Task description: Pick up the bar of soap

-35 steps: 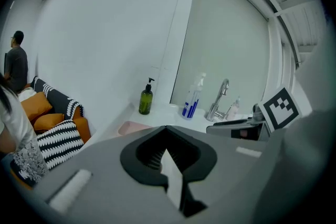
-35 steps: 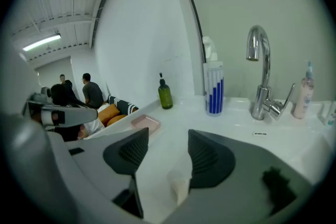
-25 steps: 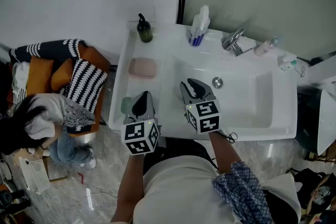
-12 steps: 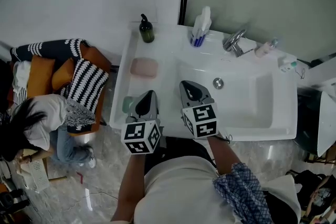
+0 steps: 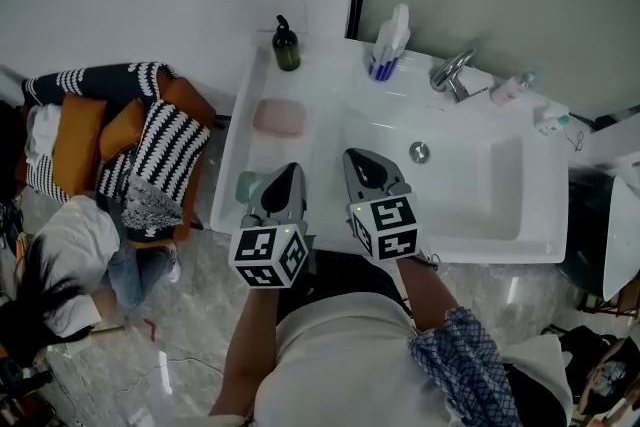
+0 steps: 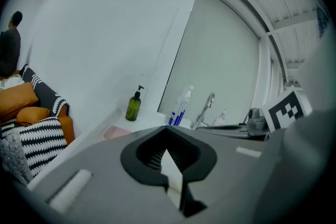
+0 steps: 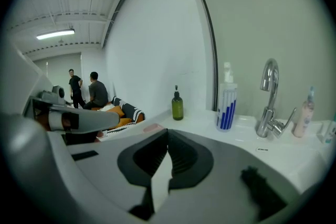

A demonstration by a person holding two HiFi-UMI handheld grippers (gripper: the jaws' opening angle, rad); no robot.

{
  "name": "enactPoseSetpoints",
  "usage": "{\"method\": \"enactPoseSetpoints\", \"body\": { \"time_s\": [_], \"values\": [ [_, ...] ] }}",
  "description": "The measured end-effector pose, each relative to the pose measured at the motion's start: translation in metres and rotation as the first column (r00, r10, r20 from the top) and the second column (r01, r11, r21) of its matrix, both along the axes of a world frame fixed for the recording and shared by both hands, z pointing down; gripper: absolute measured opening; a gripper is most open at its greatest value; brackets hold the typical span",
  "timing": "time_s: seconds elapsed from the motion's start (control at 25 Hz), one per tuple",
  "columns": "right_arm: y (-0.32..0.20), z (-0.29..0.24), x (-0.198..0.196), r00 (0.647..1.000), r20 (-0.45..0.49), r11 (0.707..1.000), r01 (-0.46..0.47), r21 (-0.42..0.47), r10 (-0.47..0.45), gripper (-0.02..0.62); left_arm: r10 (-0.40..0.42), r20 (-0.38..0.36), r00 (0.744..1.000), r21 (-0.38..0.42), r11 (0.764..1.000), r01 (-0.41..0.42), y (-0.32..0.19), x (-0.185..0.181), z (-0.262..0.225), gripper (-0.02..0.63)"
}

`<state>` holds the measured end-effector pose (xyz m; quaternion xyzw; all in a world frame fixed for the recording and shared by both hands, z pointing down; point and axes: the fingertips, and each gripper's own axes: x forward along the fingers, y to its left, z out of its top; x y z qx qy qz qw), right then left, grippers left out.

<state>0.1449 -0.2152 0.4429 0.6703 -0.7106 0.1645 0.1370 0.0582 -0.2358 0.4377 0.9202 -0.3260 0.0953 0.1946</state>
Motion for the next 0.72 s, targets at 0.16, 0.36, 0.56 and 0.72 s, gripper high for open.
{"method": "enactPoseSetpoints", "body": {
  "time_s": [0.16, 0.36, 0.56, 0.72],
  "values": [
    [0.0, 0.001, -0.004, 1.0, -0.016, 1.0, 0.012, -0.009, -0.012, 0.015, 0.005, 0.019, 1.0, 0.002, 1.0, -0.005, 0.001, -0.001, 0.002, 0.006],
    [-0.001, 0.0, -0.009, 0.999, -0.021, 0.999, 0.034, -0.004, -0.034, 0.015, -0.012, -0.014, 1.0, -0.021, 1.0, 0.011, 0.001, -0.004, 0.002, 0.008],
    [-0.003, 0.002, -0.018, 0.997, -0.02, 0.997, 0.071, -0.011, -0.071, 0.015, -0.057, -0.016, 0.998, -0.022, 0.998, 0.057, -0.001, -0.014, 0.005, 0.008],
    [-0.009, 0.006, -0.039, 0.986, 0.027, 0.986, 0.166, -0.021, -0.166, 0.015, -0.104, -0.029, 0.994, -0.027, 0.994, 0.103, -0.006, -0.026, 0.005, 0.008]
  ]
}}
